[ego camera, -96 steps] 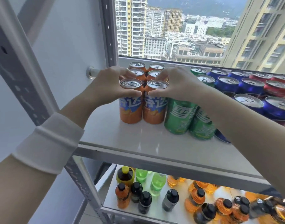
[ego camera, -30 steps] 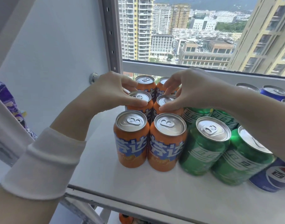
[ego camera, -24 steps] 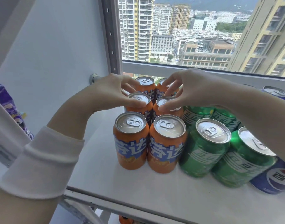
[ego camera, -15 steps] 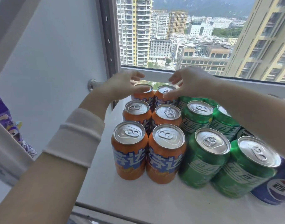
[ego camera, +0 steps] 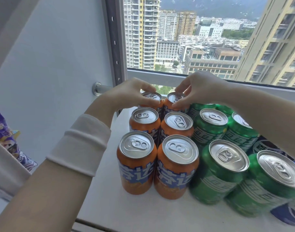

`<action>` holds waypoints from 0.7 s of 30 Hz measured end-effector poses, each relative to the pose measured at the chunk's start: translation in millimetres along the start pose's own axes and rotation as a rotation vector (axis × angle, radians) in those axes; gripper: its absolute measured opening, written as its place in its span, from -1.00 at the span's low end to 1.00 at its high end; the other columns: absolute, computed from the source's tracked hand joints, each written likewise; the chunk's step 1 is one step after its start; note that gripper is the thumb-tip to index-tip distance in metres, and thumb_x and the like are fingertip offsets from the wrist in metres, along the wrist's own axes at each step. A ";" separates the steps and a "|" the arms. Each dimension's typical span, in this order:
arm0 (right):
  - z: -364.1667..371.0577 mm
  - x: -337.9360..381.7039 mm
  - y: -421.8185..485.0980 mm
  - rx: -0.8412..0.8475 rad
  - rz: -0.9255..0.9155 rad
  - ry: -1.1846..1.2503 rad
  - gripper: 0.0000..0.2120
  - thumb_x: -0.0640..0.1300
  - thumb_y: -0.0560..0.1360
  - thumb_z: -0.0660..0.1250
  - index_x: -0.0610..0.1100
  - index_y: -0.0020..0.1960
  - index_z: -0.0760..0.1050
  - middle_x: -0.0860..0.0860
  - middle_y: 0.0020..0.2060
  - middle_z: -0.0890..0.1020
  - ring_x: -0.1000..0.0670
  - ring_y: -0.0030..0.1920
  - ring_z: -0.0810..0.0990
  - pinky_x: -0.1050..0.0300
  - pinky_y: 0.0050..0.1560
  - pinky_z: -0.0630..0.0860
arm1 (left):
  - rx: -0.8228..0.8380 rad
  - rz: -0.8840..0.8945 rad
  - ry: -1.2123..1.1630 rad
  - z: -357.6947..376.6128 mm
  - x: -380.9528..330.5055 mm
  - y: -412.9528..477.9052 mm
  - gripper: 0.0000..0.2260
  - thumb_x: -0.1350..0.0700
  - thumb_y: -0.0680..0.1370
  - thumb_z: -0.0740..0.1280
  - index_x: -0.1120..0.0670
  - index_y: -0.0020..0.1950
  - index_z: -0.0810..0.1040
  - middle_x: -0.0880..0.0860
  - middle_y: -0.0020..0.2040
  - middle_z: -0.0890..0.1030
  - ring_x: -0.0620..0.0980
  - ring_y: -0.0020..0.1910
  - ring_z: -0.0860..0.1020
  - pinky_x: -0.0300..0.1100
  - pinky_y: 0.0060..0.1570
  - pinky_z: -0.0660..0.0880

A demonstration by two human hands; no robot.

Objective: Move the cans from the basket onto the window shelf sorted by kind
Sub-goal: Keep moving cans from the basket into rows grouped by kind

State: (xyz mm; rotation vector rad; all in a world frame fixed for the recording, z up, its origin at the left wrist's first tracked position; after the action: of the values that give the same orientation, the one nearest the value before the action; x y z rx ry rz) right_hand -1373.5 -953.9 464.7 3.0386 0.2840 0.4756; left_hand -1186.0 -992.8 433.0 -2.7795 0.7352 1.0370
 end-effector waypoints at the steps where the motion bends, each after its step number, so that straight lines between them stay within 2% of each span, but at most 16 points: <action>1: -0.1 0.1 -0.7 0.001 -0.001 0.000 -0.45 0.06 0.28 0.51 -0.15 0.20 0.55 0.07 -0.12 0.52 0.11 -0.16 0.47 0.44 -0.31 0.26 | 0.009 0.002 0.005 -0.4 -0.4 -1.6 -0.49 -0.09 0.35 0.46 -0.01 0.27 0.52 -0.10 0.16 0.54 -0.12 0.07 0.48 -0.17 0.11 0.42; 7: 0.6 1.2 -5.7 0.021 -0.004 0.008 -0.48 0.08 0.27 0.52 -0.14 0.15 0.58 0.07 -0.10 0.59 0.10 -0.13 0.51 0.47 -0.30 0.28 | 0.033 0.000 0.010 -0.9 -2.1 -6.9 -0.47 -0.12 0.34 0.44 -0.01 0.28 0.51 -0.11 0.11 0.52 -0.11 0.06 0.47 -0.16 0.07 0.44; 12: 1.6 0.6 -8.7 0.030 0.011 0.012 -0.49 0.08 0.28 0.51 -0.13 0.15 0.58 0.09 -0.17 0.54 0.12 -0.19 0.49 0.42 -0.32 0.32 | 0.052 -0.008 0.005 -1.5 -4.2 -7.2 -0.47 -0.14 0.34 0.43 -0.02 0.28 0.51 -0.12 0.10 0.50 -0.09 0.07 0.47 -0.15 0.09 0.44; 14: 2.6 0.9 -10.0 0.033 0.004 0.022 -0.46 0.10 0.28 0.50 -0.13 0.17 0.56 0.07 -0.12 0.56 0.08 -0.12 0.51 0.30 -0.22 0.38 | 0.073 -0.021 0.021 -2.1 -4.6 -6.7 -0.48 -0.14 0.36 0.42 -0.04 0.28 0.49 -0.12 0.12 0.48 -0.09 0.09 0.45 -0.14 0.11 0.42; 16: 1.7 1.6 -12.7 0.032 -0.009 0.022 -0.43 0.12 0.29 0.48 -0.16 0.20 0.54 0.03 0.02 0.60 0.04 -0.01 0.54 0.23 -0.03 0.39 | 0.103 -0.048 0.052 -3.8 -7.4 -5.9 -0.49 -0.15 0.38 0.40 -0.04 0.30 0.47 -0.10 0.18 0.48 -0.09 0.12 0.44 -0.17 0.10 0.38; 18: -5.5 0.8 -18.8 0.020 -0.019 0.034 -0.41 0.10 0.31 0.46 -0.17 0.24 0.49 -0.01 0.14 0.59 0.02 0.09 0.54 0.23 0.07 0.39 | 0.112 -0.045 0.101 -6.0 -15.1 -5.0 -0.48 -0.15 0.42 0.36 -0.01 0.34 0.43 -0.06 0.27 0.48 -0.09 0.18 0.44 -0.20 0.11 0.35; 21: -27.0 -12.7 -38.4 -0.025 -0.018 0.056 -0.47 0.04 0.33 0.44 -0.17 0.22 0.49 -0.02 0.12 0.59 0.05 0.02 0.54 0.30 0.04 0.38 | 0.071 0.080 0.153 -5.0 -46.6 -8.6 -0.51 -0.12 0.45 0.33 0.02 0.34 0.39 -0.04 0.30 0.47 -0.13 0.18 0.43 -0.23 0.14 0.36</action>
State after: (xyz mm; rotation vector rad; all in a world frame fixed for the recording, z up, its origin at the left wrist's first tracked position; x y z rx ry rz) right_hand -1400.4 -918.0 483.4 2.9998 0.3058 0.5594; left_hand -1209.5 -967.5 465.8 -2.8121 0.8900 0.7993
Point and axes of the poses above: each hand's wrist, its own y-axis towards the middle knuckle, its own z-axis out of the palm, x = y × z, the point moved 1 cm from there along y, towards the middle knuckle
